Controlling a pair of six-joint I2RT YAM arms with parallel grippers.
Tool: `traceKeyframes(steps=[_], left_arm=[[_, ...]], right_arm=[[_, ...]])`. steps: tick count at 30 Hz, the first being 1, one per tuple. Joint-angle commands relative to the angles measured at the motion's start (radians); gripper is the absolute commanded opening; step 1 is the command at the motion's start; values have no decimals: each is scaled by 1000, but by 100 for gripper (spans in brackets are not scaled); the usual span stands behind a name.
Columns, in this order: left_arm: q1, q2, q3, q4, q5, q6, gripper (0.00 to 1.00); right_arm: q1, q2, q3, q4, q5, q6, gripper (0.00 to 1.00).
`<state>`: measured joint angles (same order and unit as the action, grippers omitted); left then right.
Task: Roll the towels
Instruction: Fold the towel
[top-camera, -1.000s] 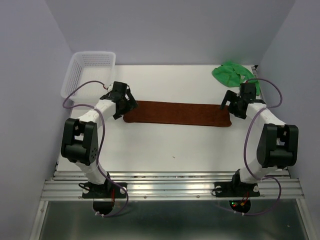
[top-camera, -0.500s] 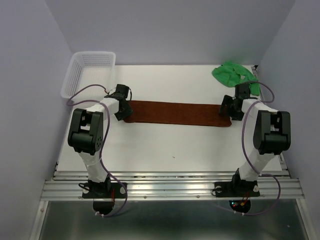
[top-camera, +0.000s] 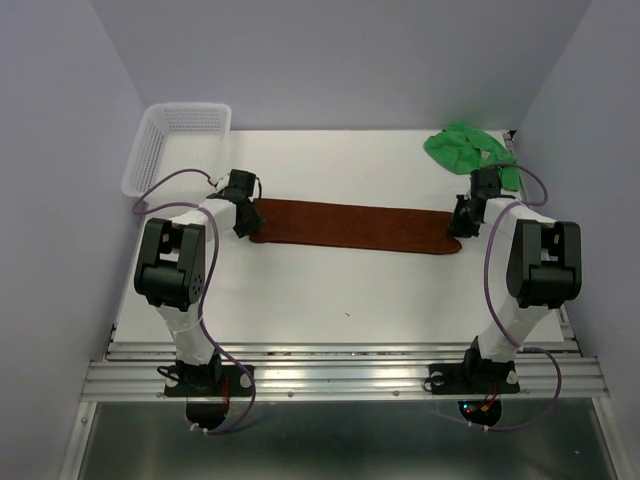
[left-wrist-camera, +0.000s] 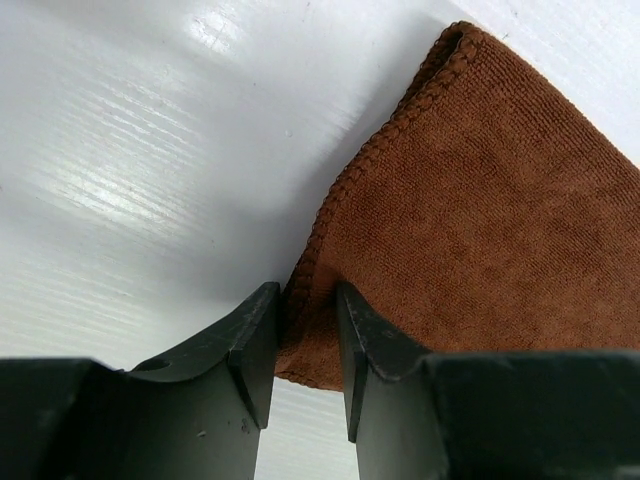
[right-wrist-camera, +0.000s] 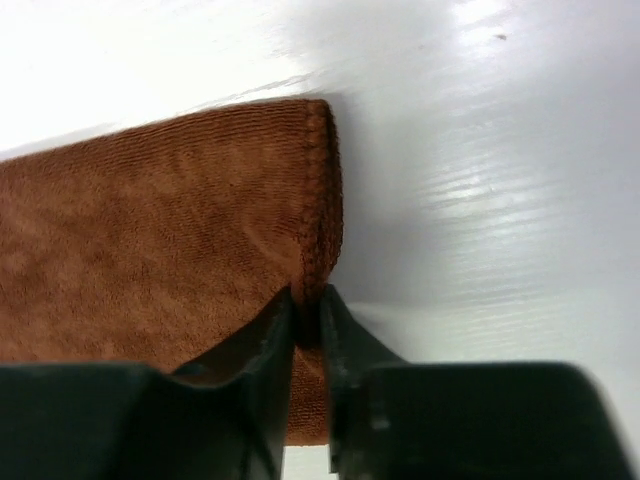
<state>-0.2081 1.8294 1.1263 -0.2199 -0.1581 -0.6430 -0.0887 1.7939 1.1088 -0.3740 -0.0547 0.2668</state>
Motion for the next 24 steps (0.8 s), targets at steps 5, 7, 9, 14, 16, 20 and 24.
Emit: traceKeyframes(steps=[5, 7, 9, 14, 16, 20, 24], left_arm=[[-11, -38, -72, -18, 28, -6, 39], [-16, -47, -80, -18, 40, -6, 40], [-27, -61, -86, -16, 57, -7, 40], [-82, -68, -105, -18, 95, -23, 40], [-100, -68, -109, -18, 110, -33, 40], [-167, -81, -115, -7, 137, -84, 43], [-223, -82, -118, 11, 154, -115, 44]], right_arm=[[-2, -27, 57, -54, 88, -23, 1], [-2, -27, 88, -77, 139, -40, 1], [-2, -25, 112, -95, 191, -60, 1], [-2, -1, 199, -131, 242, -146, 1], [-11, 12, 230, -147, 240, -169, 1], [-32, 64, 336, -192, 295, -245, 1], [-66, 96, 404, -210, 300, -323, 1]])
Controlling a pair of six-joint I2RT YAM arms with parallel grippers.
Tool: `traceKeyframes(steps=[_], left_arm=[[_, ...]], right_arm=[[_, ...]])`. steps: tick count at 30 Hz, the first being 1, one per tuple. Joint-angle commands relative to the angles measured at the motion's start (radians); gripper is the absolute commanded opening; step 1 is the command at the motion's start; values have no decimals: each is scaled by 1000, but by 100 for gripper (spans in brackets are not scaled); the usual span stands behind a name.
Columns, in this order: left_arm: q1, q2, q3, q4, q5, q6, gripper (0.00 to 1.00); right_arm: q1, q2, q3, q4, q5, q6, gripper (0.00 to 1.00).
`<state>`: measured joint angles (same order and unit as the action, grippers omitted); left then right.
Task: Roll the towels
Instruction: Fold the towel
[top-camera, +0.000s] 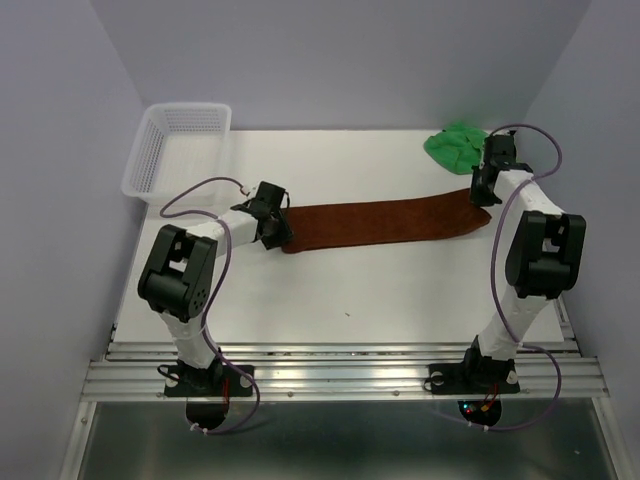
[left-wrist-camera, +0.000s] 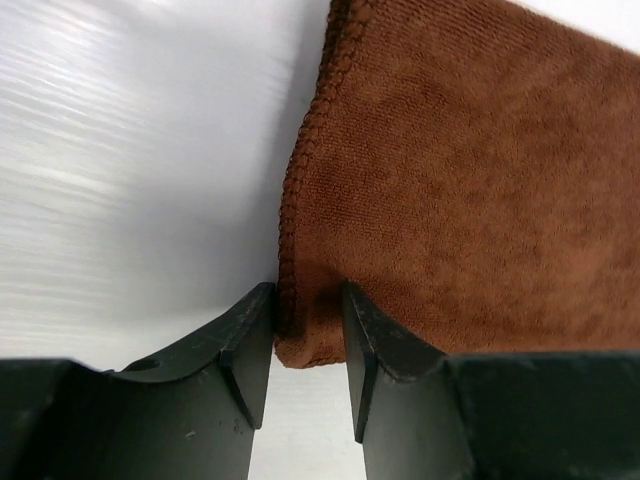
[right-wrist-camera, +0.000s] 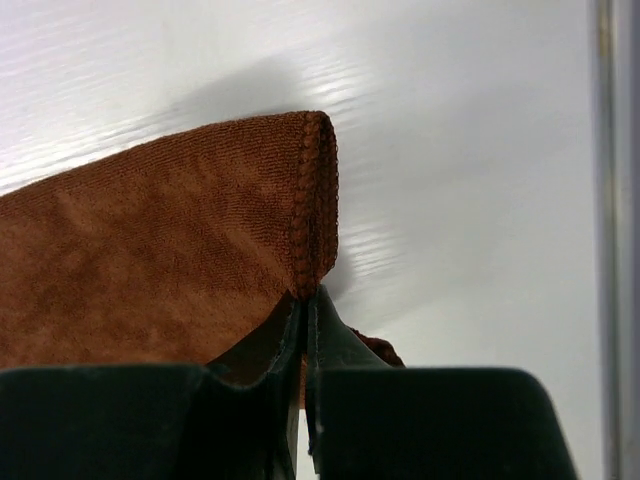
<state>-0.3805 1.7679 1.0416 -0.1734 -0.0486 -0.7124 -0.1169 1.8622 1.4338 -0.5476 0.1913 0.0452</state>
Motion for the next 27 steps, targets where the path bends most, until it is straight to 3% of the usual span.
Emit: traceKeyframes(steps=[1, 6, 10, 15, 19, 27], left_arm=[[-63, -19, -34, -31, 79, -61, 44], [-113, 7, -12, -3, 116, -107, 47], [-121, -10, 18, -3, 121, -107, 67], [-123, -65, 49, -21, 73, -84, 73], [-121, -9, 104, -58, 59, -46, 66], [-120, 103, 185, -44, 23, -25, 37]], right_arm=[[-53, 46, 112, -51, 56, -122, 1], [-76, 86, 195, -83, 88, -185, 1], [-76, 98, 253, -109, 76, -212, 1], [-76, 88, 266, -110, 50, -229, 1], [-76, 86, 296, -135, 33, -234, 1], [-21, 46, 317, -212, 13, -206, 1]])
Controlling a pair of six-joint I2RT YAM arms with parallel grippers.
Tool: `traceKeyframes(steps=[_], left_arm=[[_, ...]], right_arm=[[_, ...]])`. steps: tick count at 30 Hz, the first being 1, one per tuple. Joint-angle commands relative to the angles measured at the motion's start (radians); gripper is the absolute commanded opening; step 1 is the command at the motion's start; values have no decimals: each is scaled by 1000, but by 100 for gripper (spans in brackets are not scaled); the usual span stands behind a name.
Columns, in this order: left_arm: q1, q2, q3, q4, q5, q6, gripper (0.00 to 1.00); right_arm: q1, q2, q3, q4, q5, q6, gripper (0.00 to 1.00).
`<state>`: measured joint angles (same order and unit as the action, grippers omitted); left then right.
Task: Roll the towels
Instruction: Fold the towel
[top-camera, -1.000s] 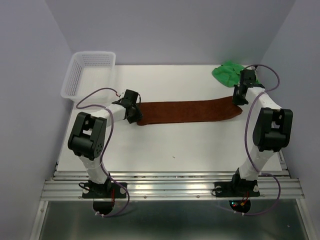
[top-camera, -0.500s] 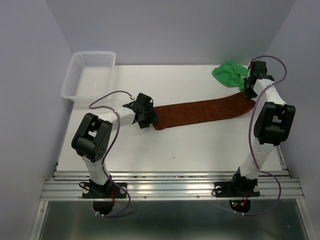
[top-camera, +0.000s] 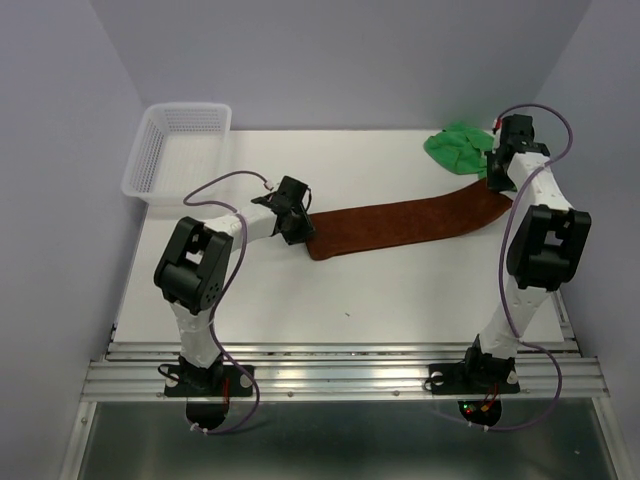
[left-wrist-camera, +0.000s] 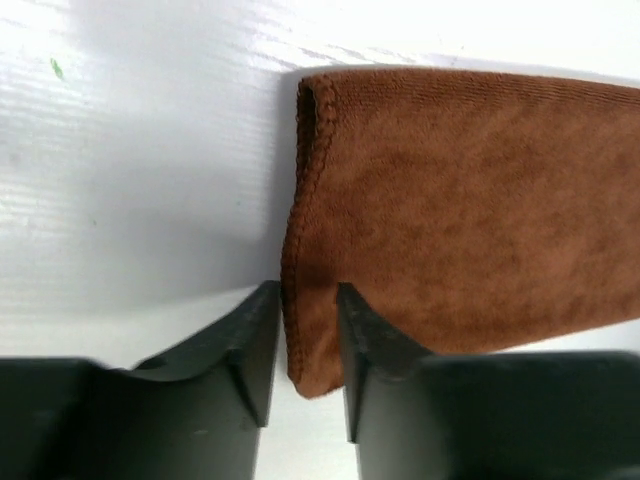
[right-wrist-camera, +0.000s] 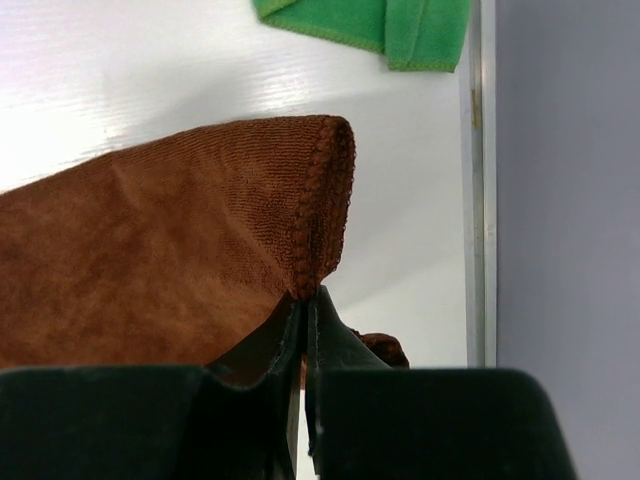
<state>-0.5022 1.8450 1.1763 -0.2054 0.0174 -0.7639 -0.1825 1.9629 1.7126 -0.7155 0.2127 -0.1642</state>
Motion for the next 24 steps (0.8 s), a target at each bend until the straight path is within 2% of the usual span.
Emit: traceKeyframes(steps=[1, 6, 8, 11, 24], left_arm=[[2, 33, 52, -14, -48, 26, 32], [2, 57, 49, -11, -54, 28, 23], [2, 57, 33, 10, -34, 26, 17], [2, 56, 20, 18, -28, 25, 14], [2, 26, -15, 47, -22, 23, 11]], right_arm=[[57, -62, 47, -53, -10, 15, 1], [149, -73, 74, -133, 36, 87, 1], [196, -84, 70, -153, 24, 133, 1], [268, -111, 65, -167, 27, 199, 1], [460, -164, 39, -196, -59, 393, 1]])
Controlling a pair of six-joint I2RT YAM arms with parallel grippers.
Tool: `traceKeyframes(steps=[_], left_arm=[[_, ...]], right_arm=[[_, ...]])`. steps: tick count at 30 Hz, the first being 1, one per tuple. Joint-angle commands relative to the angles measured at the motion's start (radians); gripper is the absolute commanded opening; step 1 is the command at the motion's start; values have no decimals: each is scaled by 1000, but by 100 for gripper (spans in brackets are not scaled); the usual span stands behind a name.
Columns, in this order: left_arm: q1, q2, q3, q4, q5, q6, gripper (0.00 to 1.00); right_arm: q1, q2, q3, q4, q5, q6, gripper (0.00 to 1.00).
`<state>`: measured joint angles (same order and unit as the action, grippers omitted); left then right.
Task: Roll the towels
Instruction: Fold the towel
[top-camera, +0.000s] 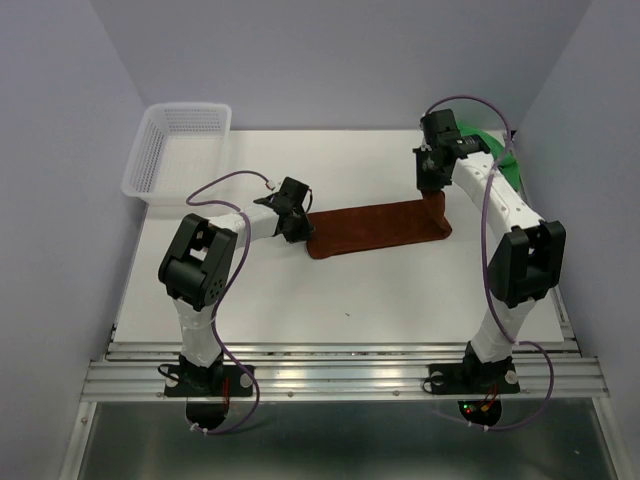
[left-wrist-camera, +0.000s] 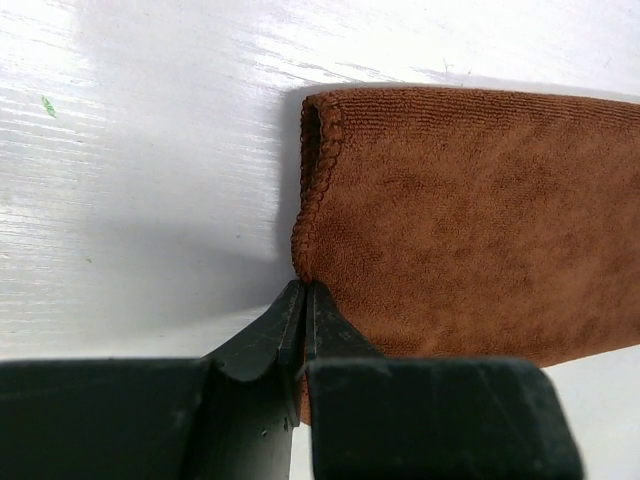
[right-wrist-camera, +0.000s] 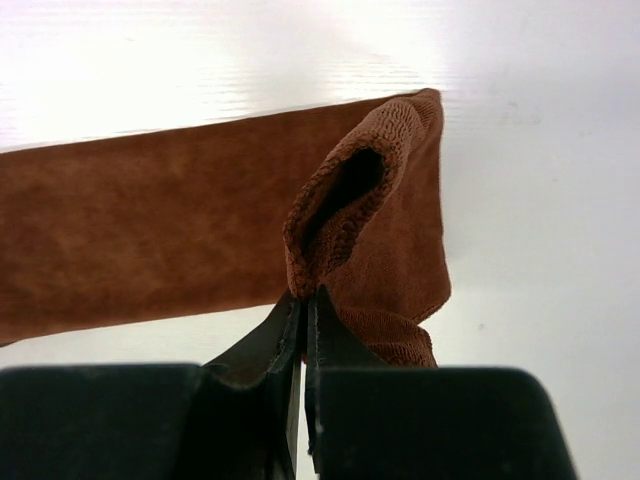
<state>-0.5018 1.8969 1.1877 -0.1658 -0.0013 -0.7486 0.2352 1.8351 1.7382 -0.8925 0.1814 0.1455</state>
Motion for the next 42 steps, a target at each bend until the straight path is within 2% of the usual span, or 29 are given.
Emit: traceKeyframes(steps=[1, 18, 42], left_arm=[[2, -25, -31, 12, -3, 5, 11], [2, -44, -60, 45, 34, -5, 10], [2, -65, -73, 28, 14, -5, 9]], right_arm=[[62, -36, 14, -17, -30, 92, 1], [223, 4, 37, 89, -232, 215, 1], [371, 179, 230, 115, -292, 266, 1]])
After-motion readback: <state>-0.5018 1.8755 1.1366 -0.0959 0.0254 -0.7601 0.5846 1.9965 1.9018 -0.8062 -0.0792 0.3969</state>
